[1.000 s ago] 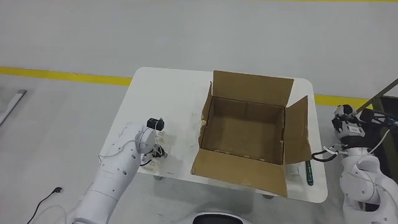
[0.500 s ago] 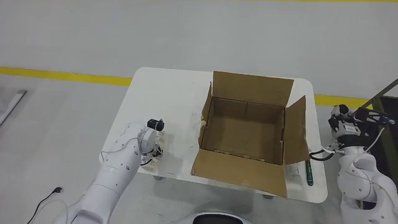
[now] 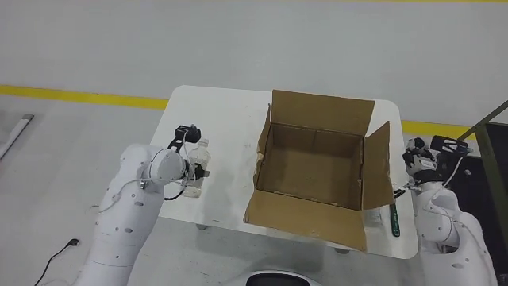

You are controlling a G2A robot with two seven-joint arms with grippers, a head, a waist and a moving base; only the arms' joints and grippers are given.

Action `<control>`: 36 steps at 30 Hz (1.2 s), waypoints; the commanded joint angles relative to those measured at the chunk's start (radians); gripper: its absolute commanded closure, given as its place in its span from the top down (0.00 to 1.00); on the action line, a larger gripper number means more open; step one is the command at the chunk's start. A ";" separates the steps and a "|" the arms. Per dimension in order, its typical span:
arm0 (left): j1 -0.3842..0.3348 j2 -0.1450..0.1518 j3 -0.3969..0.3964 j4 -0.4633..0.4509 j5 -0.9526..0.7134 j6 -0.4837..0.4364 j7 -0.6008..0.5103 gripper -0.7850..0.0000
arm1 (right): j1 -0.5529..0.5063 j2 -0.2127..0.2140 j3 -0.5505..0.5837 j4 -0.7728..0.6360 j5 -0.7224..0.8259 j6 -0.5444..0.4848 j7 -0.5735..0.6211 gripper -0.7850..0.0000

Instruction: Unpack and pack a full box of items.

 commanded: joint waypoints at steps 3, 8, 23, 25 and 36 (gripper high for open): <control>0.061 0.012 -0.067 -0.200 -0.058 0.015 -0.042 0.00 | 0.022 -0.001 -0.049 0.038 -0.015 -0.017 0.006 0.00; 0.099 0.022 -0.118 -0.291 -0.114 0.011 -0.065 0.00 | 0.048 -0.005 -0.114 0.090 -0.027 -0.037 0.012 0.00; 0.099 0.022 -0.118 -0.291 -0.114 0.011 -0.065 0.00 | 0.062 -0.008 -0.209 0.153 -0.021 -0.071 0.073 0.00; 0.099 0.022 -0.118 -0.291 -0.114 0.011 -0.065 0.00 | 0.066 -0.010 -0.227 0.154 -0.009 -0.079 0.082 0.00; 0.099 0.022 -0.118 -0.291 -0.114 0.011 -0.065 0.00 | 0.085 -0.021 -0.362 0.146 -0.048 -0.098 0.089 0.00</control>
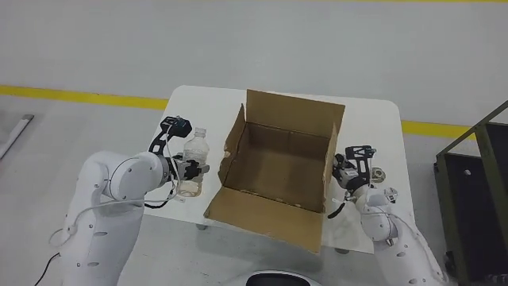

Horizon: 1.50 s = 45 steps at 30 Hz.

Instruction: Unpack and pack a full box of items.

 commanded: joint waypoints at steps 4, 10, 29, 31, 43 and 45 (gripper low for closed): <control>0.000 0.000 0.000 0.000 0.000 0.000 0.000 0.00 | 0.032 -0.005 -0.044 0.022 -0.031 0.016 -0.024 0.00; 0.019 0.003 -0.002 -0.011 -0.020 -0.016 0.037 0.00 | 0.001 0.003 0.014 -0.049 -0.021 0.049 -0.058 0.00; -0.148 0.019 0.078 -0.162 -0.253 -0.053 -0.005 0.00 | -0.196 0.027 0.236 -0.386 -0.068 0.123 -0.108 0.00; -0.181 0.017 0.111 -0.122 -0.271 -0.046 -0.009 0.00 | -0.206 0.027 0.242 -0.394 -0.064 0.133 -0.109 0.00; -0.204 0.016 0.135 -0.092 -0.284 -0.048 -0.009 0.00 | -0.221 0.028 0.273 -0.424 -0.043 0.156 -0.098 0.00; -0.204 0.016 0.135 -0.092 -0.284 -0.048 -0.009 0.00 | -0.223 0.028 0.275 -0.427 -0.046 0.161 -0.099 0.00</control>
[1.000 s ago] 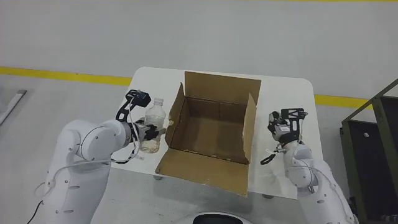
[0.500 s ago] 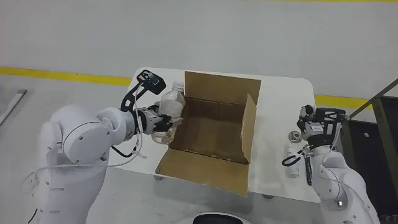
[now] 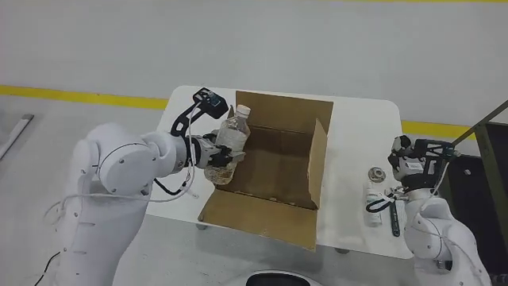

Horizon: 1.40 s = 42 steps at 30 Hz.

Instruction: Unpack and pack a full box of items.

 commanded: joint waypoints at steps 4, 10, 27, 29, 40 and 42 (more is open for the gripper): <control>0.023 0.000 0.017 0.010 0.010 -0.012 0.046 0.00 | 0.000 0.000 0.003 0.000 0.001 0.008 0.009 0.00; -0.029 -0.010 0.125 0.104 -0.034 0.014 0.080 0.00 | 0.007 0.002 0.004 0.000 -0.010 -0.003 0.019 0.00; -0.253 -0.067 0.403 0.536 -0.070 0.133 0.132 0.00 | 0.000 0.004 0.043 -0.007 0.033 0.002 0.031 0.00; -0.275 -0.076 0.430 0.586 -0.062 0.149 0.143 0.00 | -0.001 0.004 0.045 -0.008 0.035 0.000 0.032 0.00; -0.354 -0.117 0.531 0.761 -0.060 0.197 0.143 0.00 | 0.001 0.005 0.047 -0.015 0.035 -0.003 0.042 0.00; -0.363 -0.122 0.544 0.779 -0.054 0.199 0.140 0.00 | 0.001 0.006 0.047 -0.016 0.033 -0.004 0.043 0.00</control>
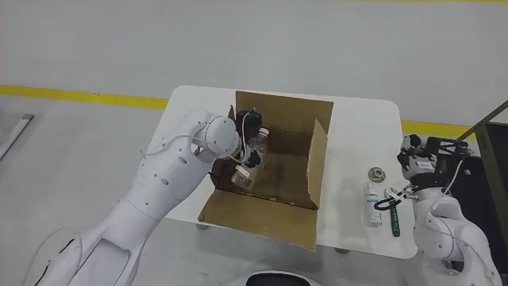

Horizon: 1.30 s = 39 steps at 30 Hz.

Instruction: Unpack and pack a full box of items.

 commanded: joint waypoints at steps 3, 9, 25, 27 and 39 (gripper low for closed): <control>-0.012 -0.010 0.020 0.049 0.009 0.007 0.016 0.00 | 0.000 0.000 -0.001 0.000 -0.002 0.004 0.002 0.00; -0.028 -0.033 0.063 0.141 0.016 0.011 0.051 0.00 | 0.000 -0.001 -0.004 -0.001 0.004 0.023 -0.008 0.00; -0.088 -0.093 0.113 0.341 -0.025 0.025 0.098 1.00 | -0.005 -0.002 -0.001 0.001 0.013 0.035 -0.013 0.00; -0.091 -0.097 0.115 0.354 -0.026 0.023 0.102 1.00 | -0.005 -0.002 -0.002 0.002 0.013 0.035 -0.013 0.00; -0.105 -0.095 0.069 0.195 -0.098 -0.121 0.062 1.00 | 0.007 -0.001 0.005 0.014 0.021 0.028 -0.005 0.00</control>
